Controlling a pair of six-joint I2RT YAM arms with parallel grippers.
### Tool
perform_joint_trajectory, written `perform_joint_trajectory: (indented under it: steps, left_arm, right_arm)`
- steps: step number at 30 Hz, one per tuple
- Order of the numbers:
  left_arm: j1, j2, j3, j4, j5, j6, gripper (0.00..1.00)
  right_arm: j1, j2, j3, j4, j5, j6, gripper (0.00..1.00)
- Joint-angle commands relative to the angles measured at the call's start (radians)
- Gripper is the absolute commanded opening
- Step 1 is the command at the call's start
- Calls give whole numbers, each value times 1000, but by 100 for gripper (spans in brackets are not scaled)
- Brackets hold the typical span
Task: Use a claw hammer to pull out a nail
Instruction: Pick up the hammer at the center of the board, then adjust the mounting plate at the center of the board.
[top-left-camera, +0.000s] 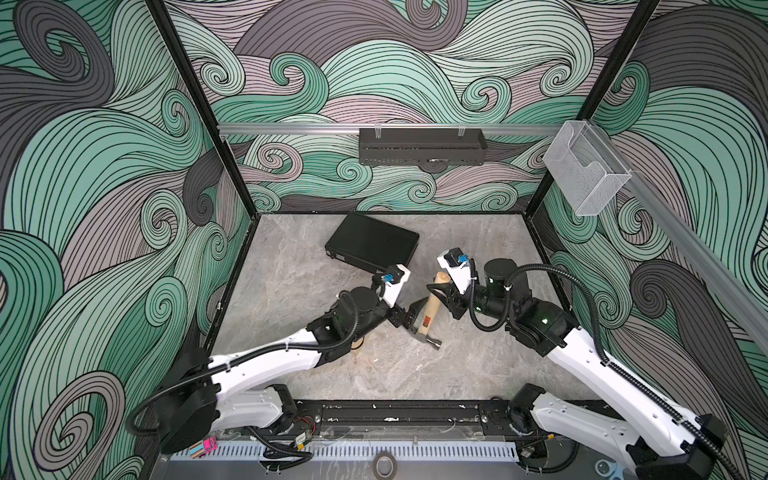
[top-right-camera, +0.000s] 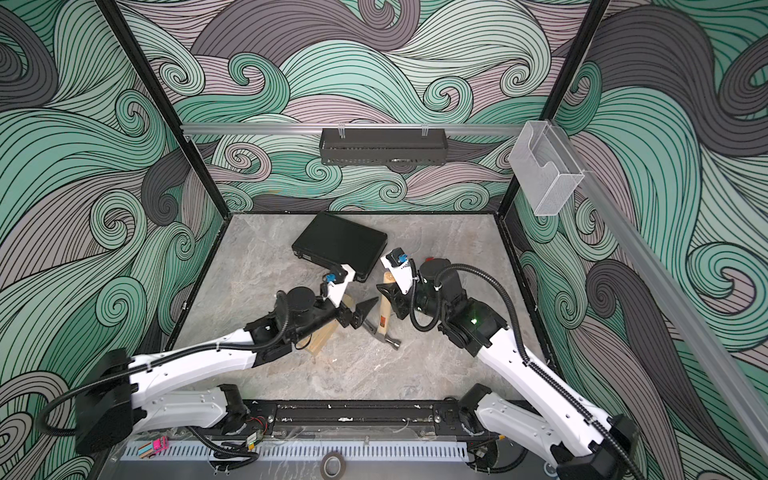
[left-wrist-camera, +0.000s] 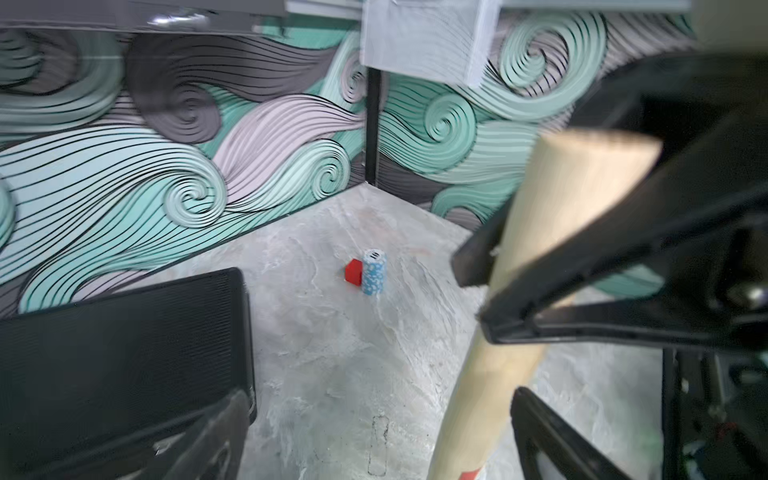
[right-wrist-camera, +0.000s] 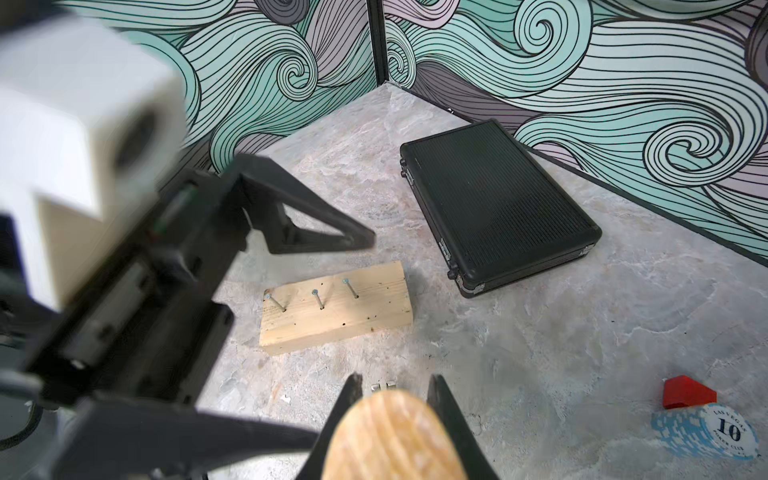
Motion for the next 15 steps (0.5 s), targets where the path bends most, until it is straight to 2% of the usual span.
perform_joint_trajectory:
  steps: [1, 3, 5, 8, 10, 13, 15]
  left_arm:
    - [87, -83, 33, -384, -213, -261, 98]
    - [192, -101, 56, -551, -198, -398, 96]
    - [293, -98, 61, -633, -140, -460, 93]
    - [408, -68, 59, -651, 5, -476, 89]
    - [457, -8, 82, -669, 49, -469, 85]
    - [531, 130, 144, -740, 120, -468, 79]
    - [588, 231, 192, -772, 252, -444, 78]
  right_arm:
    - [4, -5, 78, 64, -38, -23, 11]
    - [4, 1, 92, 56, -46, -36, 11]
    - [3, 4, 106, 46, -54, -52, 11]
    - [4, 10, 128, 20, -47, -78, 10]
    - [4, 13, 139, -9, -32, -78, 10]
    - [3, 10, 142, -20, -40, -72, 10]
    - [3, 5, 140, -23, -37, -69, 10]
